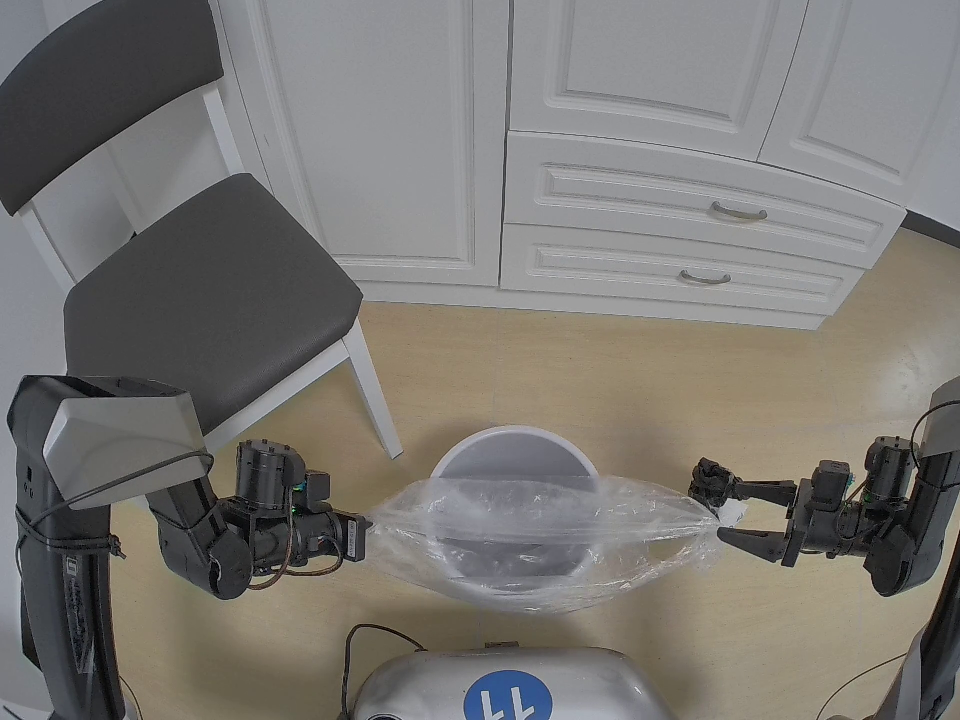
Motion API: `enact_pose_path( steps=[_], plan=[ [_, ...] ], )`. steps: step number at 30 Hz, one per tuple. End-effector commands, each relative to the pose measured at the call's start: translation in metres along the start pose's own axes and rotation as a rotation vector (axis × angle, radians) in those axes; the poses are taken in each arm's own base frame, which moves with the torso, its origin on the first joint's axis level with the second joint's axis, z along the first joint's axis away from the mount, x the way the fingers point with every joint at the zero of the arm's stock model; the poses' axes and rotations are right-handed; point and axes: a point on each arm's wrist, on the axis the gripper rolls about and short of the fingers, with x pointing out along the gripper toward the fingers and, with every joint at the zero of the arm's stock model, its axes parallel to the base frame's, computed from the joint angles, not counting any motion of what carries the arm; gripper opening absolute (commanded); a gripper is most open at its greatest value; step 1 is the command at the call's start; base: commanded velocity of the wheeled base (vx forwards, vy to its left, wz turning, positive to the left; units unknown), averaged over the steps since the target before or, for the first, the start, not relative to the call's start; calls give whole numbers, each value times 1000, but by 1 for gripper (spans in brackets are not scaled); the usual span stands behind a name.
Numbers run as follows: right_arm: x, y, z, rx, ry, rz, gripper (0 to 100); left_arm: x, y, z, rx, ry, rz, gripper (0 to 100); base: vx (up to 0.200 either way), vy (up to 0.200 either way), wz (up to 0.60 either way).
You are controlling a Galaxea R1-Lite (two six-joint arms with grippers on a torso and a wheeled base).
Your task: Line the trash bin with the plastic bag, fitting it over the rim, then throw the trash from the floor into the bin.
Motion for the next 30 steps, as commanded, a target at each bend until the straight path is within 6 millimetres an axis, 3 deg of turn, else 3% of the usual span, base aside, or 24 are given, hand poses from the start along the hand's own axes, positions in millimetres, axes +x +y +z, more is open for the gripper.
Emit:
enact_pose_path(
  steps=[1,6,12,14,18,22,23,24,26,28,29,30],
  plan=[
    [-5,-7,0,-7,-16,-21,100,3,2,-3,-3,11,3,0,0,0,0],
    [2,-4,4,-14,-17,-2,100,1,1,-2,-2,5,1,0,0,0,0],
    [28,23,19,-82,0,-53,100,-4,-3,3,6,-10,-3,0,0,0,0],
    [42,36,23,-108,20,-149,100,-7,-5,6,9,-20,-6,0,0,0,0],
    [90,73,37,-187,-8,-347,100,-17,-10,15,20,-50,-13,0,0,0,0],
    [137,108,63,-272,-114,-345,100,-22,-12,18,24,-61,-17,0,0,0,0],
    [137,108,63,-272,-114,-345,100,-22,-12,18,24,-61,-17,0,0,0,0],
    [153,120,73,-317,-59,-341,100,-22,-15,17,26,-57,-22,0,0,0,0],
    [167,131,83,-367,41,-346,100,-22,-16,16,27,-53,-25,0,0,0,0],
    [172,133,85,-373,69,-352,100,-22,-16,16,27,-53,-25,0,0,0,0],
    [193,143,91,-387,147,-379,100,-23,-17,15,27,-51,-26,0,0,0,0],
    [199,145,91,-390,162,-386,100,-23,-17,16,28,-54,-27,0,0,0,0]
  ],
)
